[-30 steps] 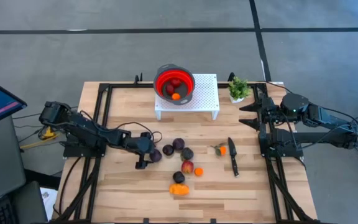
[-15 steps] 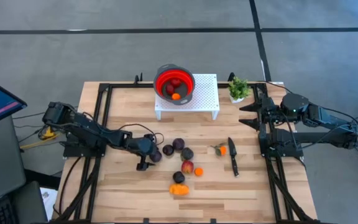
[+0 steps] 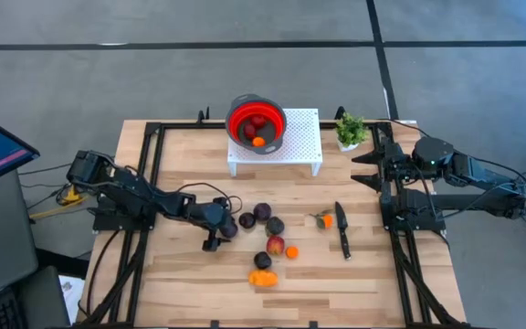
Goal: Pick & Place Fruit
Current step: Put the plum into the strainer bowl on the shelf
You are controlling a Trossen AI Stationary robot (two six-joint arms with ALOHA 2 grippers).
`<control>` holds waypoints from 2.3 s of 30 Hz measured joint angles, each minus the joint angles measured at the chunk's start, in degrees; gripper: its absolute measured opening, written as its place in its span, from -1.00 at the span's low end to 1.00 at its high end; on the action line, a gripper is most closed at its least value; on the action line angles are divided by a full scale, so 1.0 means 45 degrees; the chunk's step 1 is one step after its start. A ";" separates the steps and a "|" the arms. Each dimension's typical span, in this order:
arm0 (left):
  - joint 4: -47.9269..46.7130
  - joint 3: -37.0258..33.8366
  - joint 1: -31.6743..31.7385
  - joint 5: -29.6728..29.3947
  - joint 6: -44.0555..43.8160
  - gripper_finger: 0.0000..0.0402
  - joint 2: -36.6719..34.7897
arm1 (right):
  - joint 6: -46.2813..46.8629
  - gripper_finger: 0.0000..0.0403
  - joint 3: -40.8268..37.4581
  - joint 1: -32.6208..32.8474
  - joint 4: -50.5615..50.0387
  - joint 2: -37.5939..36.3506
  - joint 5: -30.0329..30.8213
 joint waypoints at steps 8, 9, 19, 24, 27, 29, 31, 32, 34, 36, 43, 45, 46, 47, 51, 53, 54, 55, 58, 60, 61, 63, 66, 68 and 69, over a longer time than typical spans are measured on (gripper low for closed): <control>0.0172 0.0000 0.0010 -0.0019 0.0000 0.37 -0.0015 | 0.0000 0.29 0.0000 0.0000 0.0000 0.0000 -0.0004; 0.0184 0.0000 0.0010 -0.0024 -0.0002 0.36 -0.0015 | 0.0000 0.29 0.0000 0.0000 0.0000 0.0000 -0.0001; 0.0193 0.0000 0.0010 -0.0025 -0.0949 0.41 -0.0539 | 0.0000 0.29 0.0000 0.0000 0.0002 0.0000 -0.0003; 0.0247 0.0000 0.0010 -0.0826 -0.0957 0.39 -0.2201 | 0.0000 0.29 0.0000 0.0000 0.0000 0.0000 -0.0002; 0.0323 0.0066 0.0144 -0.2059 -0.0890 0.40 -0.3371 | 0.0000 0.29 0.0000 0.0000 0.0000 0.0000 -0.0005; 0.0578 0.0202 0.0412 -0.2824 -0.0884 0.40 -0.4054 | 0.0000 0.29 0.0000 0.0000 0.0000 0.0000 -0.0005; 0.1033 0.0347 0.0787 -0.3225 -0.0866 0.40 -0.4608 | 0.0000 0.29 0.0000 0.0000 0.0000 0.0000 -0.0005; 0.1363 0.0422 0.1019 -0.3263 -0.0819 0.40 -0.4801 | 0.0000 0.29 0.0000 0.0000 0.0000 -0.0003 -0.0002; 0.2271 0.0591 0.1449 -0.3264 -0.0367 0.40 -0.5069 | 0.0000 0.29 0.0000 0.0000 0.0000 0.0000 -0.0005; 0.3212 0.0815 0.1826 -0.3264 0.0299 0.40 -0.5247 | 0.0000 0.29 0.0000 0.0000 0.0005 0.0000 -0.0004; 0.4355 0.2056 0.3255 -0.3263 0.1538 0.40 -0.5212 | 0.0000 0.29 0.0000 0.0000 0.0000 -0.0002 -0.0003; 0.4333 0.2355 0.3703 -0.3267 0.1655 0.41 -0.5192 | 0.0000 0.29 0.0000 0.0000 0.0000 0.0000 -0.0005; 0.4344 0.2524 0.3915 -0.3264 0.1762 0.40 -0.5187 | 0.0000 0.29 0.0000 0.0000 0.0000 -0.0003 0.0000; 0.4361 0.2687 0.4123 -0.3263 0.1823 0.40 -0.5187 | 0.0000 0.29 0.0000 0.0000 0.0000 -0.0005 0.0000; 0.4365 0.3238 0.4960 -0.2869 0.1897 0.40 -0.5187 | 0.0000 0.29 0.0000 0.0000 0.0000 -0.0005 -0.0005; 0.4419 0.3513 0.5333 -0.2529 0.1914 0.41 -0.5187 | 0.0000 0.29 0.0000 0.0000 0.0001 -0.0001 0.0000; 0.4433 0.3632 0.5508 -0.2470 0.1919 0.41 -0.5187 | 0.0000 0.29 0.0000 0.0000 0.0000 -0.0001 0.0000; 0.4423 0.3733 0.5671 -0.2467 0.1919 0.40 -0.5187 | 0.0000 0.29 0.0000 0.0000 0.0000 -0.0002 -0.0002; 0.4390 0.3993 0.6114 -0.2462 0.1919 0.40 -0.5187 | 0.0000 0.29 0.0000 0.0000 0.0000 -0.0002 -0.0002; 0.4422 0.4196 0.6414 -0.2461 0.1919 0.40 -0.5090 | 0.0000 0.29 0.0000 0.0000 0.0000 -0.0005 0.0000; 0.4440 0.4351 0.6556 -0.2456 0.1919 0.40 -0.4968 | 0.0000 0.29 0.0000 0.0000 0.0000 -0.0005 0.0000; 0.4382 0.4640 0.6861 -0.2455 0.1919 0.40 -0.4633 | 0.0000 0.29 0.0000 0.0002 0.0003 -0.0003 -0.0002; 0.4365 0.5235 0.7204 -0.2207 0.1919 0.40 -0.3890 | 0.0000 0.29 0.0000 0.0000 0.0005 0.0000 -0.0003; 0.4357 0.5627 0.7427 -0.2137 0.1919 0.41 -0.3374 | 0.0000 0.29 0.0000 0.0005 0.0000 -0.0004 0.0000; 0.4364 0.5834 0.7512 -0.2132 0.1919 0.41 -0.3128 | 0.0000 0.29 0.0000 0.0000 0.0000 -0.0005 -0.0005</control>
